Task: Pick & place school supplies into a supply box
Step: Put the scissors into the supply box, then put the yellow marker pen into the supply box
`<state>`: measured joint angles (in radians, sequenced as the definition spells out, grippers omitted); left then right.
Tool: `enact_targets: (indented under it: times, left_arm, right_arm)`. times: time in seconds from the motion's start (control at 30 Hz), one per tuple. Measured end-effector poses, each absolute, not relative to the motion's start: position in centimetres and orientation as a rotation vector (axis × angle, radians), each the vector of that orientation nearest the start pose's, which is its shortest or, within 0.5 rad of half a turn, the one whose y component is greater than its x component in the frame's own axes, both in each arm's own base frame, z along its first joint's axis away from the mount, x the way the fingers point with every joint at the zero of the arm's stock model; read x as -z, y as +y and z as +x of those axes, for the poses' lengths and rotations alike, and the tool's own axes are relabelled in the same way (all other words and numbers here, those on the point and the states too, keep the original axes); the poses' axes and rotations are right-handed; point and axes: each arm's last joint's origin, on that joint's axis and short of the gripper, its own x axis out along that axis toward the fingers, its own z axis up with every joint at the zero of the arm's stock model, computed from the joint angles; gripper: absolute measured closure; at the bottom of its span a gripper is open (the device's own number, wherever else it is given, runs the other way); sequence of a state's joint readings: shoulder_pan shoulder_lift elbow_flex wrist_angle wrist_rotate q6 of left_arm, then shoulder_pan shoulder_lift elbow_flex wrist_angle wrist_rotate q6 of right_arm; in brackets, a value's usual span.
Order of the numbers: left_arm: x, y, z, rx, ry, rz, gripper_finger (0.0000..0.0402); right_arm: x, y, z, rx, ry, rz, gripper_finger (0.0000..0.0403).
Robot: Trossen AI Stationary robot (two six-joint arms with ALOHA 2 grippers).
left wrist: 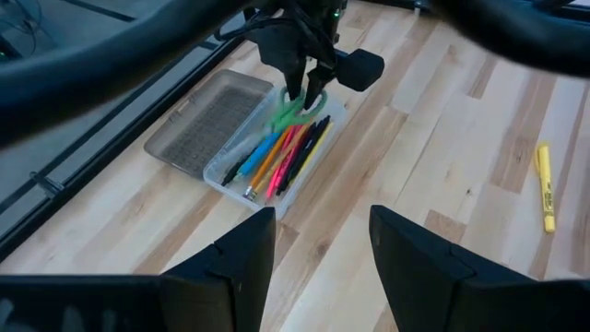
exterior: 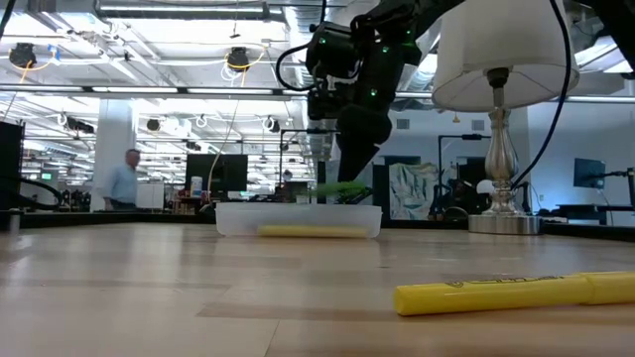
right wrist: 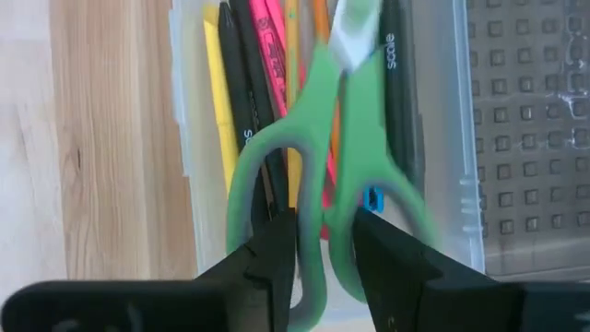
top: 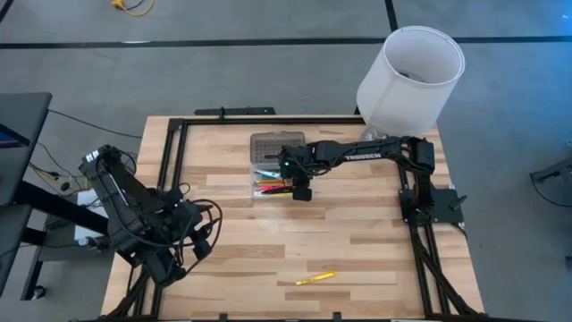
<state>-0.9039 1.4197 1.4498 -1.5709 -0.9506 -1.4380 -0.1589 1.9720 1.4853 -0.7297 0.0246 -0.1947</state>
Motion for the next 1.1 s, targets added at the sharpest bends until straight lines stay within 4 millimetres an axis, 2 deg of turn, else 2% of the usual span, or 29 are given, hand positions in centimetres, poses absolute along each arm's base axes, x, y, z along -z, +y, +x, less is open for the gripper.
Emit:
enact_targets:
  times: [0.37, 0.47, 0.6, 0.73, 0.9, 1.0, 1.1]
  left_arm:
    - [-34.7, -16.3, 15.8, -0.594, 0.628, -0.110, 0.0228]
    - [-34.7, -16.3, 15.8, -0.591, 0.630, -0.101, 0.0228]
    - [-34.8, -16.3, 15.9, -0.587, 0.622, -0.077, 0.0228]
    - [-34.9, -16.2, 15.9, -0.593, 0.579, -0.054, 0.0228]
    - [-35.0, -16.1, 16.0, -0.597, 0.543, -0.018, 0.0228]
    - [-35.0, -15.9, 16.2, -0.602, 0.546, 0.007, 0.0228]
    - [-35.0, -15.7, 16.4, -0.612, 0.553, 0.022, 0.0228]
  right_arm:
    - [-19.7, -6.6, 39.5, 0.092, 1.216, -0.020, 0.0242]
    - [-20.6, -6.1, 39.4, 0.102, 1.190, -0.004, 0.0233]
    - [-23.1, -4.7, 39.1, 0.084, 1.131, -0.019, 0.0230]
    - [-25.7, -2.6, 38.2, 0.052, 1.069, -0.038, 0.0237]
    - [-28.0, 0.5, 36.8, 0.020, 1.032, -0.007, 0.0247]
    - [-28.8, 3.0, 36.1, -0.022, 1.020, -0.003, 0.0251]
    - [-28.8, 5.9, 35.4, -0.080, 1.044, -0.014, 0.0253]
